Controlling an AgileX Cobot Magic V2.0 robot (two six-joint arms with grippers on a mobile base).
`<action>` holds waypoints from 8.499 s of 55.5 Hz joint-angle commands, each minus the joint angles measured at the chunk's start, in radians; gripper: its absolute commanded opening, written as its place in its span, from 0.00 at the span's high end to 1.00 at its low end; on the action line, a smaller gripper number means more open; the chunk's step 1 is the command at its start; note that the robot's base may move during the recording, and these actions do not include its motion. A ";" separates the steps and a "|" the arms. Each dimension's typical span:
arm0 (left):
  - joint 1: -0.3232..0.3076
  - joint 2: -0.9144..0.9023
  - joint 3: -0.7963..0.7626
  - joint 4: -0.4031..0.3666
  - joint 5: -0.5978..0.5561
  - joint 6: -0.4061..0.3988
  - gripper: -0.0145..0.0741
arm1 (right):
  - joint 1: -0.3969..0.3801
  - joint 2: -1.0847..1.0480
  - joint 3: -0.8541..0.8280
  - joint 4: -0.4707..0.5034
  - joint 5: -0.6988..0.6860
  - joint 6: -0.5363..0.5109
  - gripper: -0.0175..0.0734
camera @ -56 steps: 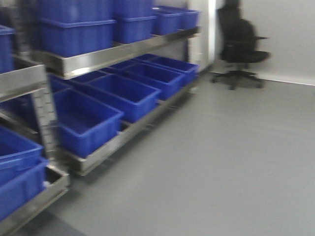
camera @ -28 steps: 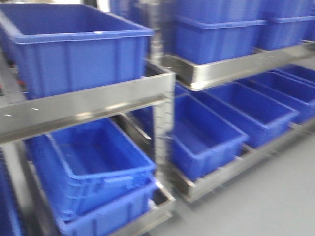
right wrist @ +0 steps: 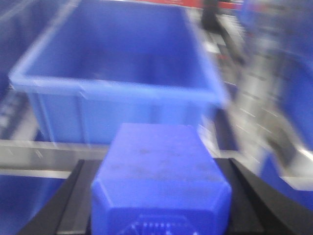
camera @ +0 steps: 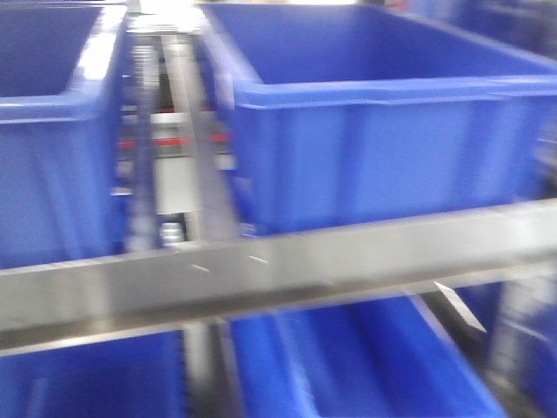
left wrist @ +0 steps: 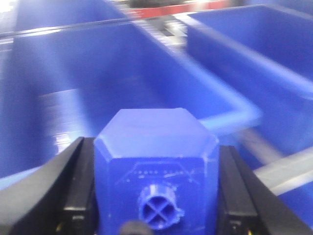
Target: Pick and sort blue part to right shelf
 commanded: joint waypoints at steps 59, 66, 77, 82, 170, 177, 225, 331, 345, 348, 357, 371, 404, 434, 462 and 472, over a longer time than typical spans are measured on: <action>-0.006 -0.020 -0.026 0.009 -0.091 -0.012 0.55 | -0.005 -0.002 -0.031 -0.014 -0.090 -0.009 0.56; -0.006 -0.020 -0.026 0.009 -0.091 -0.012 0.55 | -0.005 -0.002 -0.031 -0.014 -0.090 -0.009 0.56; -0.006 -0.020 -0.026 0.009 -0.091 -0.012 0.55 | -0.005 -0.002 -0.031 -0.014 -0.090 -0.009 0.56; -0.006 -0.020 -0.026 0.009 -0.104 -0.012 0.55 | -0.005 -0.002 -0.031 -0.014 -0.090 -0.009 0.56; -0.006 1.558 -0.777 -0.125 -0.208 -0.009 0.60 | -0.005 -0.002 -0.031 -0.014 -0.090 -0.009 0.56; -0.006 1.635 -0.814 -0.130 -0.199 -0.009 0.60 | -0.005 -0.002 -0.031 -0.014 -0.090 -0.009 0.56; -0.006 1.699 -0.845 -0.131 -0.080 -0.012 0.21 | -0.005 -0.002 -0.031 -0.014 -0.090 -0.009 0.56; 0.106 0.042 0.093 -0.029 -0.295 -0.073 0.69 | -0.073 0.971 -0.661 -0.036 0.179 0.140 0.56; 0.106 0.042 0.093 -0.029 -0.258 -0.073 0.70 | -0.214 1.255 -0.747 -0.025 0.115 0.028 0.56; 0.106 0.042 0.093 -0.029 -0.258 -0.073 0.70 | -0.225 1.307 -0.759 -0.025 0.094 0.019 0.56; 0.106 0.042 0.093 -0.029 -0.258 -0.073 0.70 | -0.248 1.489 -0.802 -0.026 0.035 0.017 0.56; 0.106 0.042 0.093 -0.029 -0.257 -0.073 0.70 | -0.249 1.674 -0.835 -0.026 -0.040 0.016 0.56; 0.106 0.042 0.093 -0.029 -0.256 -0.073 0.70 | -0.249 1.715 -0.835 -0.035 -0.028 0.016 0.12; 0.106 0.042 0.093 -0.029 -0.256 -0.073 0.70 | -0.249 1.337 -0.739 -0.035 -0.047 0.005 0.71; 0.106 0.042 0.093 -0.029 -0.256 -0.073 0.70 | -0.246 0.632 -0.143 -0.010 -0.217 0.005 0.75; 0.106 0.042 0.093 -0.029 -0.256 -0.073 0.70 | -0.246 0.333 0.006 0.003 -0.205 0.005 0.75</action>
